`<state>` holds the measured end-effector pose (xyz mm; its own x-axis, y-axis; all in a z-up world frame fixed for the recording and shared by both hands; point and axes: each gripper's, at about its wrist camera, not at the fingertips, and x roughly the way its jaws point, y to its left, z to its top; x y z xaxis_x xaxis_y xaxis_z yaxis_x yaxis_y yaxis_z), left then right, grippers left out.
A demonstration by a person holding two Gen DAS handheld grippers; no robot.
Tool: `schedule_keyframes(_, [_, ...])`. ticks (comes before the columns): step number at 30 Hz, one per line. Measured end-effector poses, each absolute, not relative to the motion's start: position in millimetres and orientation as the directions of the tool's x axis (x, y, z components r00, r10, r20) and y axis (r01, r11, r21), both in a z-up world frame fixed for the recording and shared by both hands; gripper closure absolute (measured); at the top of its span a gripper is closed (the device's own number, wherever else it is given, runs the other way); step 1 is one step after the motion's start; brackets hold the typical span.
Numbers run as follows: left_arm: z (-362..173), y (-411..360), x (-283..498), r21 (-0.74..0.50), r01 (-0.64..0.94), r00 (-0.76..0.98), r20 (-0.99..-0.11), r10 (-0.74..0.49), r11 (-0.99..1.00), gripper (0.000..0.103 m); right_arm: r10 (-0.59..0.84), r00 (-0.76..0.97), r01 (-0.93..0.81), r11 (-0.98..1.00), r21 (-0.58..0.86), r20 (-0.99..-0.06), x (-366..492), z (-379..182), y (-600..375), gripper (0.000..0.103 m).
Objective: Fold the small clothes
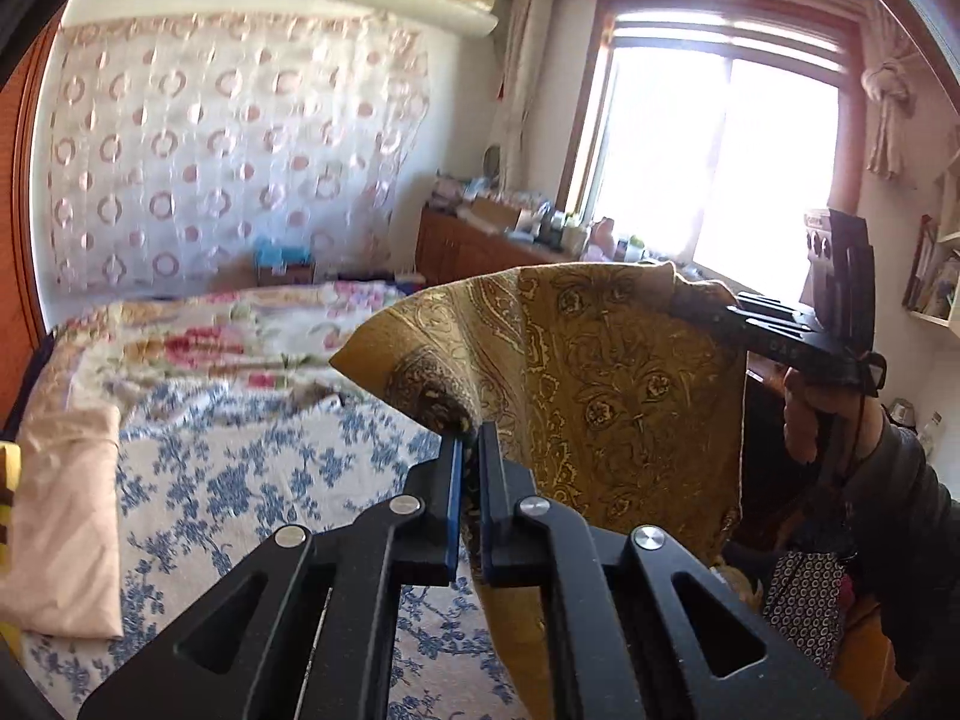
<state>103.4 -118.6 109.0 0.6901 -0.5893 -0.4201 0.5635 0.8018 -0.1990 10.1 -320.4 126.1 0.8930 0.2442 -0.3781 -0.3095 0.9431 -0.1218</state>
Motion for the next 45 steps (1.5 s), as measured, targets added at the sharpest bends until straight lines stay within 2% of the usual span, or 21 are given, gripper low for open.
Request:
schedule_keyframes(11, [198, -74, 22, -0.106, 0.580, 0.761, -0.283, -0.584, 0.808, 0.098, 0.291, 0.936, -0.332, 0.916, -0.225, -0.197, -109, 186, -284, 0.096])
schedule_keyframes(17, [218, -49, 10, -0.068, 0.545, 0.800, -0.256, -0.543, 0.835, 0.098, 0.355, 0.916, -0.391, 0.891, -0.229, -0.185, -133, 185, -269, 0.096])
schedule_keyframes(20, [204, -36, 33, -0.073, 0.498, 0.819, -0.288, -0.496, 0.864, 0.098, 0.370, 0.898, -0.418, 0.886, -0.202, -0.239, -103, 164, -282, 0.096])
schedule_keyframes(24, [154, -28, 83, -0.062, 0.433, 0.825, -0.373, -0.424, 0.899, 0.098, 0.365, 0.852, -0.438, 0.890, -0.128, -0.376, -32, 116, -290, 0.094])
schedule_keyframes(25, [134, -27, 101, -0.030, 0.390, 0.833, -0.414, -0.367, 0.920, 0.095, 0.342, 0.829, -0.434, 0.892, -0.125, -0.443, -7, 96, -284, 0.090])
schedule_keyframes(26, [119, -26, 114, -0.024, 0.360, 0.828, -0.452, -0.332, 0.932, 0.093, 0.312, 0.808, -0.418, 0.901, -0.114, -0.499, 16, 81, -283, 0.080])
schedule_keyframes(27, [97, -23, 131, -0.040, 0.341, 0.801, -0.511, -0.313, 0.939, 0.093, 0.265, 0.805, -0.374, 0.921, -0.109, -0.531, 35, 67, -285, 0.076])
schedule_keyframes(29, [65, -17, 149, -0.066, 0.339, 0.749, -0.584, -0.312, 0.938, 0.087, 0.205, 0.796, -0.317, 0.943, -0.104, -0.570, 60, 45, -292, 0.060])
schedule_keyframes(31, [46, -18, 148, -0.056, 0.339, 0.731, -0.613, -0.301, 0.939, 0.079, 0.206, 0.784, -0.316, 0.945, -0.090, -0.586, 69, 33, -299, 0.060])
schedule_keyframes(34, [31, -23, 141, -0.059, 0.358, 0.710, -0.631, -0.312, 0.932, 0.058, 0.214, 0.770, -0.318, 0.945, -0.071, -0.601, 70, 26, -297, 0.060])
schedule_keyframes(41, [14, -31, 126, -0.076, 0.383, 0.665, -0.669, -0.332, 0.920, 0.048, 0.256, 0.729, -0.363, 0.931, -0.041, -0.634, 73, 21, -282, 0.060])
schedule_keyframes(45, [-3, -33, 116, -0.095, 0.392, 0.641, -0.686, -0.346, 0.915, 0.047, 0.284, 0.688, -0.396, 0.918, -0.017, -0.668, 79, 8, -278, 0.060])
